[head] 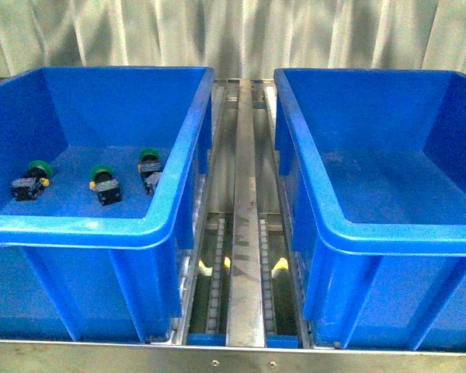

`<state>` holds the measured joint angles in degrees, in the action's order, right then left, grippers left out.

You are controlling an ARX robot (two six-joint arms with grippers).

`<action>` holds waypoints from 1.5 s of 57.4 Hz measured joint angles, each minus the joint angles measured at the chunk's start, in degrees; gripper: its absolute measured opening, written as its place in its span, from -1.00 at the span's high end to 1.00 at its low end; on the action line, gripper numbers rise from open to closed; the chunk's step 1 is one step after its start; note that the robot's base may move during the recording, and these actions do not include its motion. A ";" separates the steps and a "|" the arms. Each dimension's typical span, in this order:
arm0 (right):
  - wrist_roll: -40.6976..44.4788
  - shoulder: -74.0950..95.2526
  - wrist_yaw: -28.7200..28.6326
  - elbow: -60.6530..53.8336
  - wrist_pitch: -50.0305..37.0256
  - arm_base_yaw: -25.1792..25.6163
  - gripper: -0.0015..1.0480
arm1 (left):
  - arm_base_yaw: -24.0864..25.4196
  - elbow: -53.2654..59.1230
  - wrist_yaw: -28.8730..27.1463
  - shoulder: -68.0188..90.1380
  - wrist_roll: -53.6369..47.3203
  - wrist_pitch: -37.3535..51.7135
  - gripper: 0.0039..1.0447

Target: Pick red and yellow buttons and place in box

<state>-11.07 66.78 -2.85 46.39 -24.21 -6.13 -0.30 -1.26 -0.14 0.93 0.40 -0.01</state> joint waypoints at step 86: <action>9.66 28.11 -19.82 15.45 7.52 23.65 0.35 | 0.11 0.02 0.13 -0.09 -0.11 -0.02 -0.85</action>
<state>-1.41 94.89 -22.68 61.84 -16.69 17.52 -0.19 -1.23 -0.01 0.84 0.30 -0.03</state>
